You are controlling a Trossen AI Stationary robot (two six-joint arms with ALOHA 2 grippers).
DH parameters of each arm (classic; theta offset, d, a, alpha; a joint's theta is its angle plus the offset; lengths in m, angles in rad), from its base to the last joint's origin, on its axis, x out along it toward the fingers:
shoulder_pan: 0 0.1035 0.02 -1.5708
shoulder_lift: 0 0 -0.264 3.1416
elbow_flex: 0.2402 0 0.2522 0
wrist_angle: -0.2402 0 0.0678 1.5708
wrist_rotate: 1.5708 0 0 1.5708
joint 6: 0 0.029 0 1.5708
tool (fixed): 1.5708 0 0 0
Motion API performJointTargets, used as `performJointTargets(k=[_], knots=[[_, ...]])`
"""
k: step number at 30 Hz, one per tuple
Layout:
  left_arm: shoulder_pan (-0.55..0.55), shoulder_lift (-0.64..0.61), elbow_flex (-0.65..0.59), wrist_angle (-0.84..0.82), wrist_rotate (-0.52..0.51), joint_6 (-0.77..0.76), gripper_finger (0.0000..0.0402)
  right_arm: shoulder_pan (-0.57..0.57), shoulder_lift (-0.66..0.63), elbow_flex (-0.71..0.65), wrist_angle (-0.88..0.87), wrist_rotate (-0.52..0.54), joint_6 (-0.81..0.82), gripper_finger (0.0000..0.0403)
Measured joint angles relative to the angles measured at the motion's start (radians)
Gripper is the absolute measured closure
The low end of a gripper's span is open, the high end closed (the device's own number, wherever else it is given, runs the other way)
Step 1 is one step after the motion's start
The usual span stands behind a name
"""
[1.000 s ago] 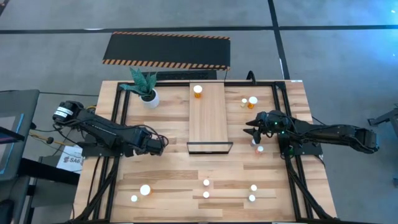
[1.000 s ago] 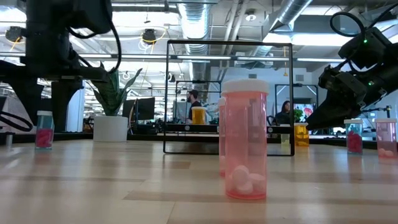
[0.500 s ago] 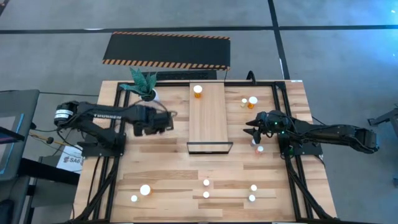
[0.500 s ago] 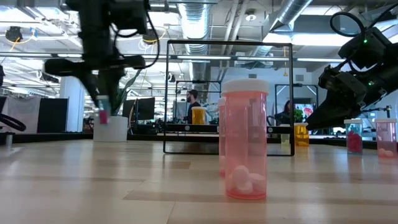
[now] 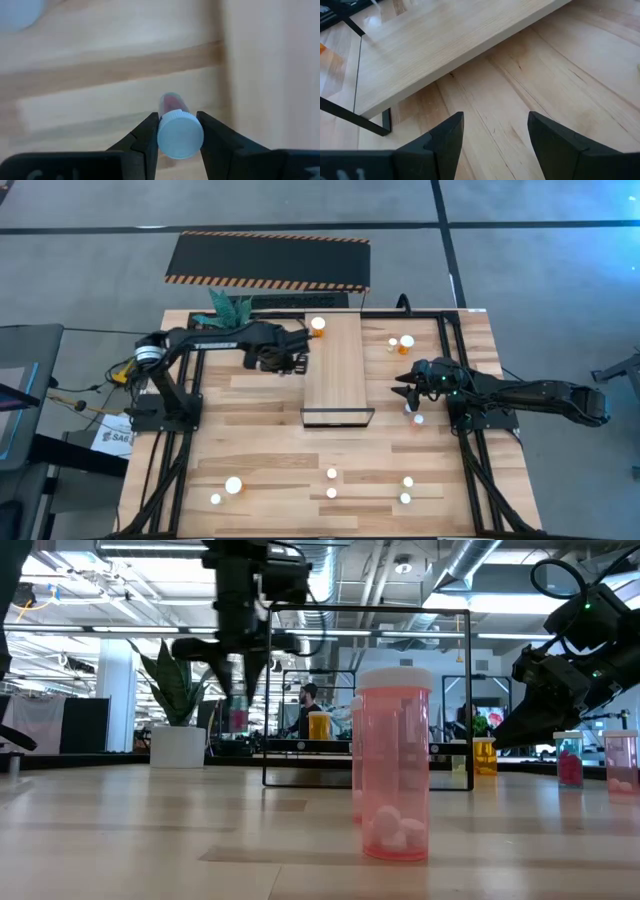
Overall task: Pick and place medicine bottles onto shelf by color
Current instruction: Put the top left blue pill bottle on the shelf
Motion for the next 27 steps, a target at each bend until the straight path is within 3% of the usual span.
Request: performJointTargets(k=[19, 27], knots=[[0.035, 0.238, 0.317, 0.046, -0.027, 0.292, 0.0303, 0.0, 0.0, 0.0, 0.0, 0.0, 0.0, 0.0157], [0.08, 0.345, 0.464, -0.031, -0.022, 0.295, 0.0298, 0.0, 0.0, 0.0, 0.0, 0.0, 0.0, 0.0157]])
